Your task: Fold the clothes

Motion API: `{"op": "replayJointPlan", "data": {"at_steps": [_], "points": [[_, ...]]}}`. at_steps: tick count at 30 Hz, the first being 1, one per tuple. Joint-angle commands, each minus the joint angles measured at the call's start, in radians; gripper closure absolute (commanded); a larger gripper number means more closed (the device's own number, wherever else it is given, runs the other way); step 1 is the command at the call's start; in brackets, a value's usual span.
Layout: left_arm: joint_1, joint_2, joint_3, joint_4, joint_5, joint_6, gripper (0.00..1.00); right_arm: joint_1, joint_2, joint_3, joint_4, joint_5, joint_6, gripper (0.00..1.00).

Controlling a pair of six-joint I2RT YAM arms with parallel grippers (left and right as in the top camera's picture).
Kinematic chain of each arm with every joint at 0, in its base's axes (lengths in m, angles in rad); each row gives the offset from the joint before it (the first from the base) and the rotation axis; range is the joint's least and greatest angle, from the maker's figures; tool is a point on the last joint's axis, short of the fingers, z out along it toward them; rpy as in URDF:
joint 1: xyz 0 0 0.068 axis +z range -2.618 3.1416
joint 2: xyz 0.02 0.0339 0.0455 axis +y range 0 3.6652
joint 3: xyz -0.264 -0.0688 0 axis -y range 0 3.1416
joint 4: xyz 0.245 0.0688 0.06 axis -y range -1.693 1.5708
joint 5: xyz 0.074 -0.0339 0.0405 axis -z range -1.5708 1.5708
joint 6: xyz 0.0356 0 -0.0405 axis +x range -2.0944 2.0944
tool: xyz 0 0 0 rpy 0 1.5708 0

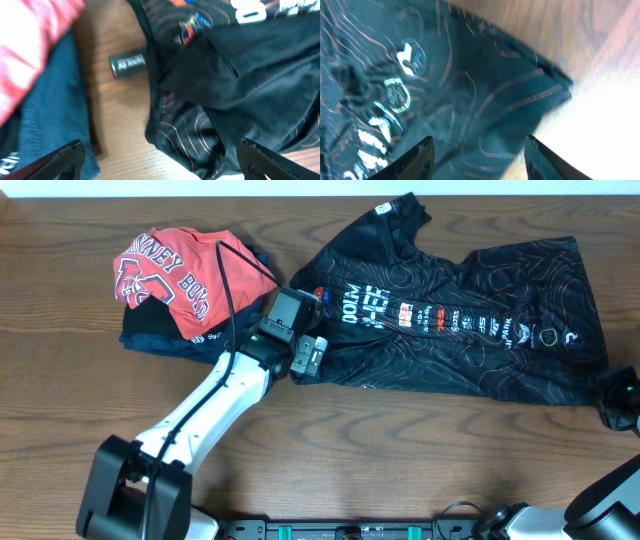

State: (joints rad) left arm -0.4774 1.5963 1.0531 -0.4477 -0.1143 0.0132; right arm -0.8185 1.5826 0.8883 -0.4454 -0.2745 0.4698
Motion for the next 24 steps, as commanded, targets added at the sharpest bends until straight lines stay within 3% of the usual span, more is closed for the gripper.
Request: {"op": "replayJointPlan", "data": {"at_steps": [1,4,7,10,16,17,19,22,24], "points": [[0.008,0.035,-0.018,-0.021,0.093,-0.019,0.02,0.008,0.008,0.014,-0.041,0.038,-0.015,0.44],[0.007,0.03,-0.017,-0.042,0.212,-0.019,0.02,0.008,0.008,0.014,-0.064,0.002,-0.015,0.45],[0.007,0.004,-0.014,-0.037,0.311,-0.018,0.02,0.009,0.008,0.014,-0.058,-0.155,-0.045,0.5],[0.01,-0.033,0.019,-0.039,0.312,-0.019,0.02,0.023,0.007,0.015,-0.04,-0.254,-0.117,0.53],[0.039,-0.045,0.107,-0.049,0.312,-0.023,0.02,0.07,0.007,0.042,-0.087,-0.248,-0.119,0.51],[0.043,-0.044,0.107,-0.058,0.312,-0.023,0.02,0.077,0.007,0.045,-0.116,-0.219,-0.118,0.47],[0.05,-0.026,0.106,-0.106,0.312,-0.047,0.02,0.079,0.007,0.045,-0.192,-0.105,-0.095,0.24],[0.05,0.015,0.092,-0.162,0.312,-0.064,0.02,0.079,0.007,0.045,-0.269,0.115,-0.089,0.21],[0.05,0.055,0.075,-0.165,0.308,-0.068,0.02,0.078,0.007,0.045,-0.269,0.159,-0.088,0.22]]}}
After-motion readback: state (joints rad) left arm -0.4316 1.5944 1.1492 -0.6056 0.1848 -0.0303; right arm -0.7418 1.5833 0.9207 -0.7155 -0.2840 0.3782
